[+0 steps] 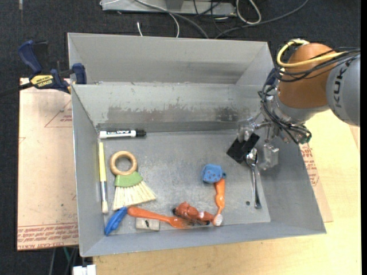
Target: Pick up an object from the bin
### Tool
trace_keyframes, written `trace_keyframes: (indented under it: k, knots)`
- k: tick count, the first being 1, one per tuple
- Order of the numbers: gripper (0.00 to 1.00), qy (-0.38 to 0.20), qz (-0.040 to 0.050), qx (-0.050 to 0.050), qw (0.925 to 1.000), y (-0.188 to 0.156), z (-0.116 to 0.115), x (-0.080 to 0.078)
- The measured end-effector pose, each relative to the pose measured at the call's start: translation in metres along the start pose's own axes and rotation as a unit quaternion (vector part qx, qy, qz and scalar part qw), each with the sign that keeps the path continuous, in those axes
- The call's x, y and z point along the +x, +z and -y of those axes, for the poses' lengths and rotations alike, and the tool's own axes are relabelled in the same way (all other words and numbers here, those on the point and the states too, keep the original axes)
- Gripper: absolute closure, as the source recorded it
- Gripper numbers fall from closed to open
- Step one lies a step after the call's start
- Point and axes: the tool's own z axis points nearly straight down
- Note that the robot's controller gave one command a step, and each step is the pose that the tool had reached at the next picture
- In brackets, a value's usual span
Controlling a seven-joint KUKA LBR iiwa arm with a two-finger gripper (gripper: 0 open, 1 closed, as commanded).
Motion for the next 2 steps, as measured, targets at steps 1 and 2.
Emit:
trace_keyframes:
  k: [1,2]
  knots:
    - [0.0,0.025,0.0052,0.0,0.9997,0.0282,0.0029,-0.0062]
    - [1.0,-0.01,0.0063,0.002,0.9999,0.0259,0.0007,-0.0101]
